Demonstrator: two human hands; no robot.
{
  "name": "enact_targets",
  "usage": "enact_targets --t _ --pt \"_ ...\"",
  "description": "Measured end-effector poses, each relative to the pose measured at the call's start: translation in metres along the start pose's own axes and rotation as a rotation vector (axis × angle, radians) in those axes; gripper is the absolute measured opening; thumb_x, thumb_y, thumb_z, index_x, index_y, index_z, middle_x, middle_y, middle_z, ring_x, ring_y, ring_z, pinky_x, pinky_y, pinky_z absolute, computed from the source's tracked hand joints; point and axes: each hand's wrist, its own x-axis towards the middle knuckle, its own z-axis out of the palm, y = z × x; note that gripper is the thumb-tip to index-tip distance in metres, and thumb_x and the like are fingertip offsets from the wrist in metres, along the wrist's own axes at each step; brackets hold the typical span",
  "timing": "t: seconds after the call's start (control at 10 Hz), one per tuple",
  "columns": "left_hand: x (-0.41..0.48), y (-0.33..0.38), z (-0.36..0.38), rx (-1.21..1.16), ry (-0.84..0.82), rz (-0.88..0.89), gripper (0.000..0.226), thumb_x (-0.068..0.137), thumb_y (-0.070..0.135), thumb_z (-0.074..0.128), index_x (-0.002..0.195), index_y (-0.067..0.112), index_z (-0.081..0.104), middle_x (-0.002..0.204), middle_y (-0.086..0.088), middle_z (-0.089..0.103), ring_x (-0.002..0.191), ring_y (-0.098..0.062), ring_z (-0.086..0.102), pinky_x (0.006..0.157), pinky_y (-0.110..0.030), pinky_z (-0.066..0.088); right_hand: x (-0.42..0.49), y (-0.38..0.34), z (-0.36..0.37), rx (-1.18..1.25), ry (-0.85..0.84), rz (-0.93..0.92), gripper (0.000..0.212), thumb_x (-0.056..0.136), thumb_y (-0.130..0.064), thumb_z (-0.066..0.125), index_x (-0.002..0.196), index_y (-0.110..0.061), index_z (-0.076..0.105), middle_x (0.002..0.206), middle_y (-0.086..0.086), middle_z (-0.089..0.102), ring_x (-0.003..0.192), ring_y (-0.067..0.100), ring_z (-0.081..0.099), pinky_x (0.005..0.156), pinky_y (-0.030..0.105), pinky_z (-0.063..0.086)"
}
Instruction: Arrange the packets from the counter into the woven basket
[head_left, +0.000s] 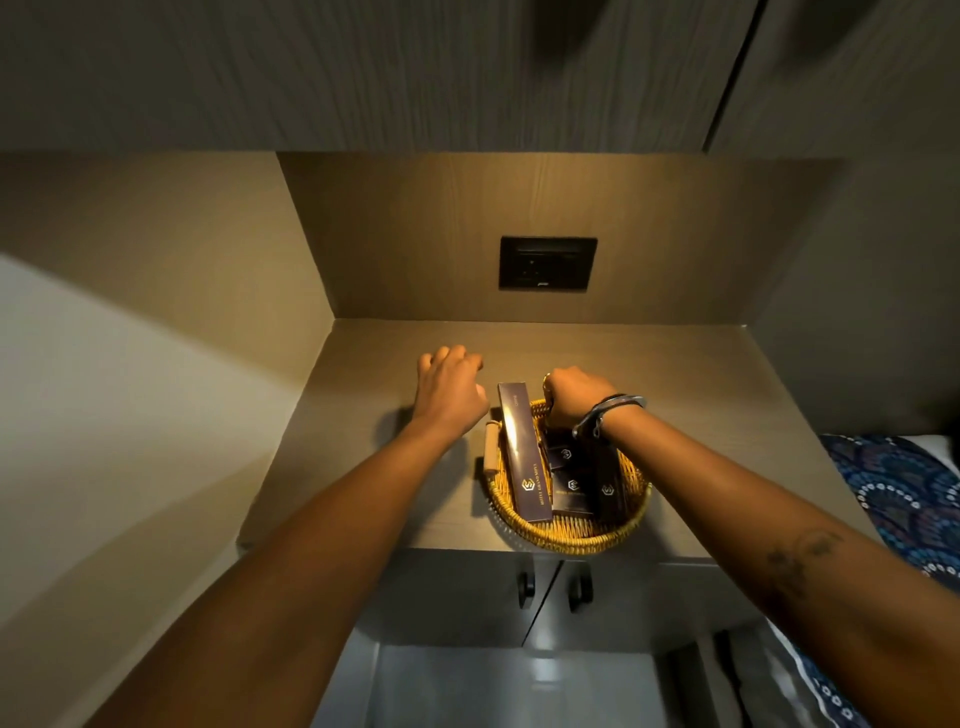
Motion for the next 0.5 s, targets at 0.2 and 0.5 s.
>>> enact_targets --t 0.2,0.5 --pt "-0.009 0.0 -0.003 -0.018 -0.014 0.001 0.04 0.084 0.009 0.055 0.123 0.012 0.063 0.123 -0.007 0.061 0.116 -0.023 0.05 0.102 -0.041 0.032 0.003 0.005 0.009 0.014 0.019 0.01 0.015 0.085 -0.02 0.07 0.095 -0.01 0.067 0.093 0.011 0.069 0.08 0.027 0.063 0.071 0.038 0.055" --pt "-0.014 0.02 -0.041 0.063 0.173 0.19 0.027 0.083 0.009 0.057 0.108 0.009 0.068 0.105 -0.008 0.064 0.097 -0.024 0.056 0.088 -0.039 0.041 -0.037 -0.003 -0.021 -0.053 0.256 -0.011 0.037 0.088 -0.029 0.068 0.119 -0.009 0.062 0.116 0.012 0.062 0.104 0.029 0.06 0.085 0.04 0.055"
